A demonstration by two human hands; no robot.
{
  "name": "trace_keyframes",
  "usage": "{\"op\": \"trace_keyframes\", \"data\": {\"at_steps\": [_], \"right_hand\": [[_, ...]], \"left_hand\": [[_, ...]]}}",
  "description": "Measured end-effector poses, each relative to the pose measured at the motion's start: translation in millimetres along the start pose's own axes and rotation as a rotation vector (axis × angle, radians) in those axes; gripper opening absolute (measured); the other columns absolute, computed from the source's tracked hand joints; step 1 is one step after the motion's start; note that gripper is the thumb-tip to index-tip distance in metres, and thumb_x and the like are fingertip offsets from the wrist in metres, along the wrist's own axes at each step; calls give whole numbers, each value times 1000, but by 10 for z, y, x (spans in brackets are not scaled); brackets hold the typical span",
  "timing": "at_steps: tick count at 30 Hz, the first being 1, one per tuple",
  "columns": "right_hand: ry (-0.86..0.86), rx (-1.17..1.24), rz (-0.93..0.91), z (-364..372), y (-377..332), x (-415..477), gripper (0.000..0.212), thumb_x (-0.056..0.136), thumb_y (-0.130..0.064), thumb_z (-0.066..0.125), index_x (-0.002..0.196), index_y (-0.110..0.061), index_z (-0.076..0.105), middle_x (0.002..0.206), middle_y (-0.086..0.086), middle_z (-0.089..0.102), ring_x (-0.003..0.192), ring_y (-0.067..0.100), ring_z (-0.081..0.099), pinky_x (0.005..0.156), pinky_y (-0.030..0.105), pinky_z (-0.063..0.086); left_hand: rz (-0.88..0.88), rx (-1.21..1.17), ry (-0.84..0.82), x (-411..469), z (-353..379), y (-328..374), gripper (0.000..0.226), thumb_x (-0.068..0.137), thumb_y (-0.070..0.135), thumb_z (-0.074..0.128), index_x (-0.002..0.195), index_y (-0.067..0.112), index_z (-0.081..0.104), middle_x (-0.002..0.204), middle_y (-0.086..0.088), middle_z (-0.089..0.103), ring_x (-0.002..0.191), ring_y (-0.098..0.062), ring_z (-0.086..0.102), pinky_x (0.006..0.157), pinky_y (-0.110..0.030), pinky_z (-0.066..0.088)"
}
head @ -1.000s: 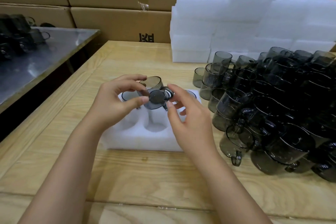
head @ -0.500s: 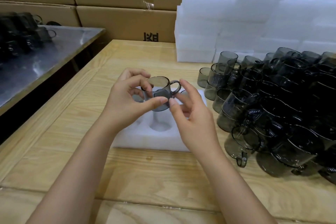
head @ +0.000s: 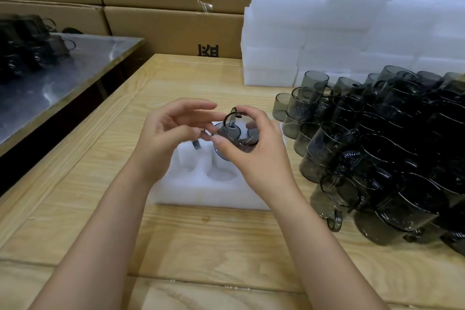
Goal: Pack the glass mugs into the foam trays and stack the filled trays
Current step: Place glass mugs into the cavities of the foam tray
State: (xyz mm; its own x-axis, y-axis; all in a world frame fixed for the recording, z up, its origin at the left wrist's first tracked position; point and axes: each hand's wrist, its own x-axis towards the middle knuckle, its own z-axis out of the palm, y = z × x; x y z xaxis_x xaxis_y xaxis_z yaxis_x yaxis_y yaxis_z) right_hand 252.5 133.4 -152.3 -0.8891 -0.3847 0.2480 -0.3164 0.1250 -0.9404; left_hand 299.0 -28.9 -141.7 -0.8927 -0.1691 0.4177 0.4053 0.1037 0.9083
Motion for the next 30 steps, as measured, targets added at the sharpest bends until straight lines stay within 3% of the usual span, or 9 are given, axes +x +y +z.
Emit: {"op": "trace_keyframes", "data": {"at_steps": [4, 7, 11, 14, 17, 20, 22, 25, 30], "right_hand": [[-85, 4, -47, 72, -51, 4, 53, 74, -35, 76, 121, -38, 51, 106, -14, 49, 95, -5, 52, 85, 14, 44], [-170, 4, -53, 156, -64, 11, 58, 76, -34, 76, 127, -33, 49, 108, -14, 51, 101, 1, 53, 88, 19, 43], [-256, -8, -40, 261, -84, 30, 56, 74, -39, 76, 124, -36, 51, 110, -23, 56, 100, -10, 51, 87, 9, 40], [-291, -52, -39, 325, -99, 17, 56, 74, -41, 76, 124, -36, 52, 111, -26, 56, 96, -13, 49, 82, 7, 39], [-279, -97, -62, 363, -120, -1, 55, 74, -41, 76, 124, -34, 53, 106, -27, 55, 90, -16, 46, 75, 1, 35], [-301, -191, -108, 418, -171, 18, 54, 75, -39, 76, 123, -28, 55, 107, -21, 56, 96, -8, 47, 77, 6, 35], [-312, -268, -115, 464, -195, 42, 53, 75, -42, 75, 121, -24, 55, 112, -12, 57, 103, 5, 48, 76, 12, 35], [-290, -357, -87, 509, -201, 57, 55, 74, -46, 74, 119, -20, 56, 109, -8, 57, 104, 11, 49, 81, 20, 40], [-214, -666, -178, 574, -241, 38, 47, 76, -55, 66, 105, -19, 56, 97, -5, 58, 95, 14, 42, 70, 24, 31]], "left_hand": [[-18, 65, 359, 52, -169, -101, 29, 78, 1, 50, 92, 18, 69, 90, 0, 75, 96, -23, 68, 86, -33, 51], [-168, 119, 504, 98, -363, -240, 28, 86, 2, 51, 97, 22, 67, 105, 3, 70, 107, -18, 63, 94, -37, 46], [-452, -32, 409, 124, -351, -422, 41, 91, 5, 50, 130, 17, 52, 132, -7, 55, 115, -17, 57, 92, -23, 46], [-472, -183, 352, 99, -301, -451, 49, 76, 9, 57, 124, 18, 52, 122, -8, 60, 113, -23, 58, 99, -32, 42], [-418, -133, 357, 117, -319, -479, 44, 86, -3, 44, 125, 13, 54, 130, -9, 57, 120, -21, 55, 105, -32, 41], [-381, -174, 358, 104, -302, -489, 36, 93, 0, 40, 122, 12, 59, 114, -3, 63, 94, -10, 66, 80, -18, 52], [-391, -286, 353, 87, -292, -500, 27, 97, 18, 44, 116, 14, 63, 114, -3, 64, 97, -15, 66, 84, -25, 53], [-412, -328, 339, 74, -288, -490, 37, 96, 37, 41, 115, 15, 62, 124, -6, 60, 103, -21, 64, 90, -33, 52], [-368, -191, 277, 77, -300, -515, 31, 92, 24, 48, 119, 14, 61, 103, 3, 64, 79, -4, 67, 65, -14, 51]]}}
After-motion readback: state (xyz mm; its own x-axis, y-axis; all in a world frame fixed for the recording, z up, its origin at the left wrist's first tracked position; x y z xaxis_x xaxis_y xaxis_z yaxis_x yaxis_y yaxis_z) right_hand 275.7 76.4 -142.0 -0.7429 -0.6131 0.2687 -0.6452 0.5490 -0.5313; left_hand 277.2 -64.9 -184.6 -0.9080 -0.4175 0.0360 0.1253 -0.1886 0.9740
